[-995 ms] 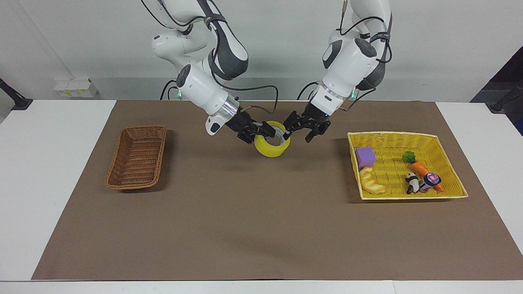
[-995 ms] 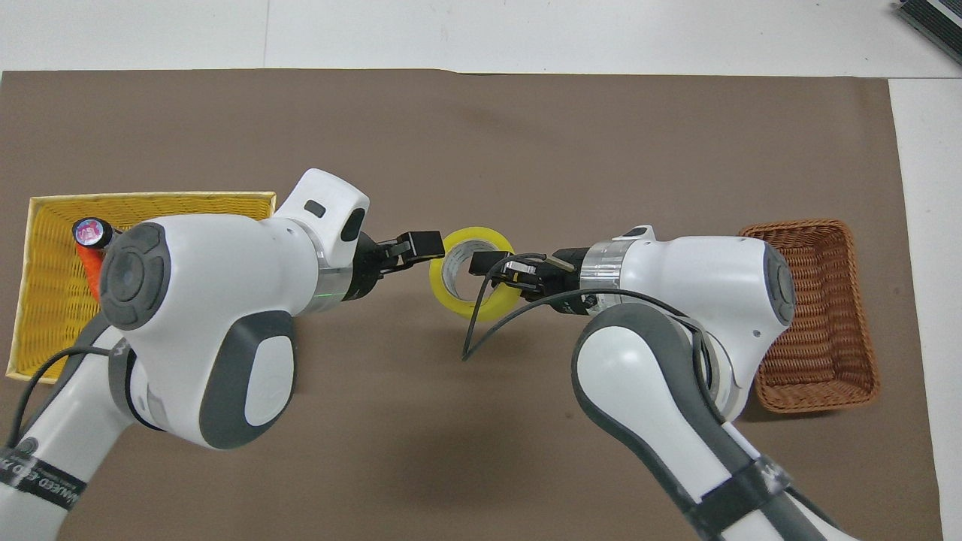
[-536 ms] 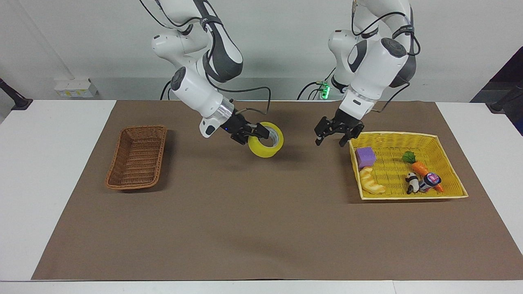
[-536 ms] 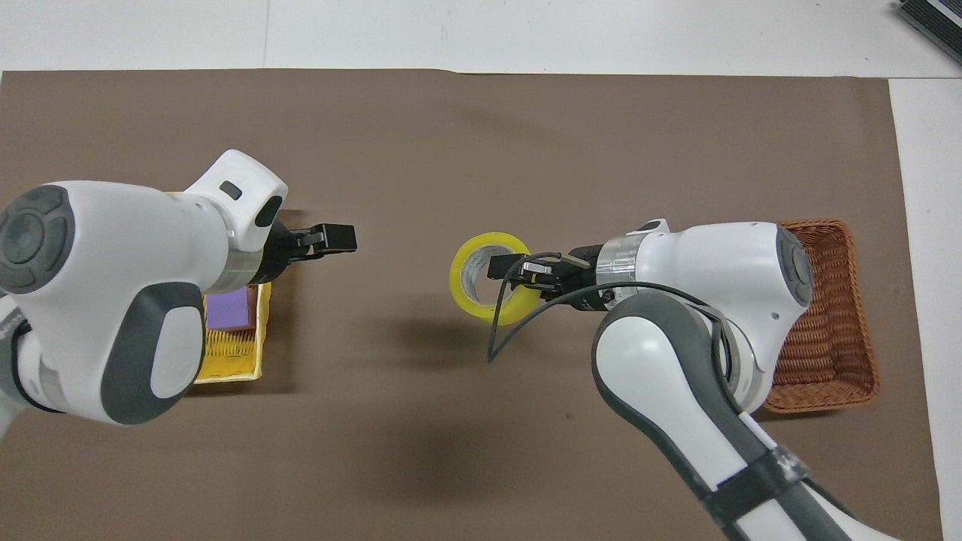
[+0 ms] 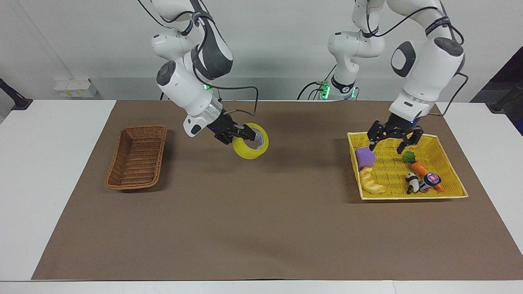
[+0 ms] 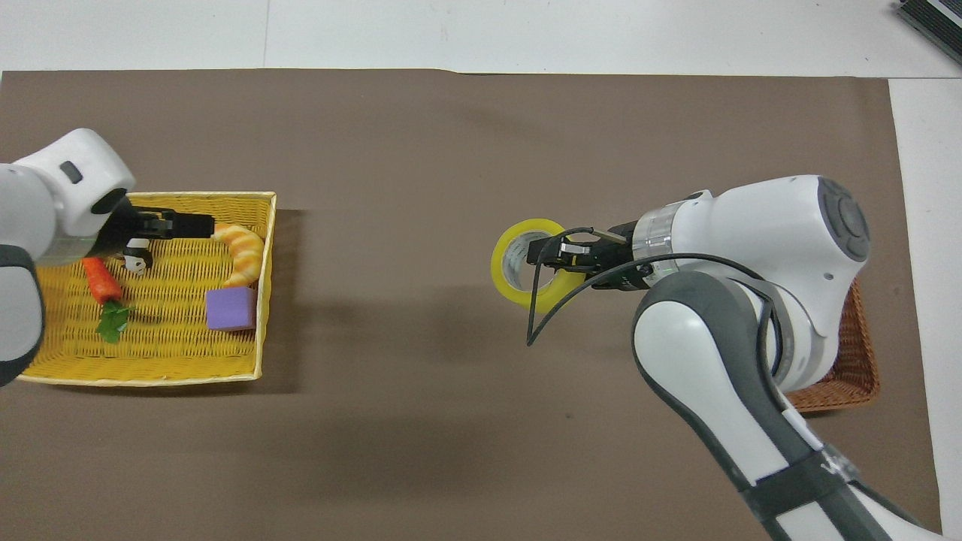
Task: Move tape to another basket
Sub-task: 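Carry the tape with the right gripper and lower it into the wicker basket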
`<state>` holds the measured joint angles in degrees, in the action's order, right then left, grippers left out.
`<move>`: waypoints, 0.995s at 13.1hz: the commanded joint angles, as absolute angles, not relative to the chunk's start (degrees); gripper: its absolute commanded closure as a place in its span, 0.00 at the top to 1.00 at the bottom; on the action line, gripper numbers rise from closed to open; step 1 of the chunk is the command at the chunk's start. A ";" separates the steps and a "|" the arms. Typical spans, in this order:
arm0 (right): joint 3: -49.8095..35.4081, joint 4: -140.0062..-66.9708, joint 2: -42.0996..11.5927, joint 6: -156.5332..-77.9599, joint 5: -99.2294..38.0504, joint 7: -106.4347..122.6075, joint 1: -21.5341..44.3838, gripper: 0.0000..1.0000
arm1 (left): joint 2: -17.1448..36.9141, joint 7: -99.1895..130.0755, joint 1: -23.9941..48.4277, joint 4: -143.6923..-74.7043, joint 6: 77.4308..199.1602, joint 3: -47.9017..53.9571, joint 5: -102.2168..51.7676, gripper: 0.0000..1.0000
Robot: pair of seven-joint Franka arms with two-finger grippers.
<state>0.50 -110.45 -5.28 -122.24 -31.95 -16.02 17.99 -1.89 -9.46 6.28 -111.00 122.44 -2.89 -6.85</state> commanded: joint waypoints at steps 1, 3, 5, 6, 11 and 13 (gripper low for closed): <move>0.26 -105.40 -6.33 -115.78 -26.04 -17.84 14.25 0.00 | -1.67 -16.24 2.21 -103.83 114.64 -2.20 -5.27 1.00; 0.18 -101.53 -6.42 -109.28 -21.55 -17.58 11.26 0.00 | -1.67 -17.40 0.19 -98.03 108.92 -2.28 -3.79 1.00; 0.44 -99.06 -5.81 -104.61 -19.35 -17.49 9.24 0.00 | -1.67 -18.45 -0.35 -92.57 103.73 -2.20 1.48 1.00; 0.53 -97.57 -5.45 -101.89 -17.86 -17.40 8.01 0.00 | -1.67 -18.46 -0.44 -90.81 101.54 -2.37 1.23 1.00; 0.35 -89.21 -5.19 -90.89 -6.80 -15.13 4.22 0.00 | -0.70 -18.54 -0.61 -83.32 89.58 -2.72 -1.13 1.00; 0.26 -87.47 -4.92 -85.29 -1.34 -10.92 4.40 0.00 | -1.58 -18.46 -2.19 -84.02 89.04 -2.73 -2.19 1.00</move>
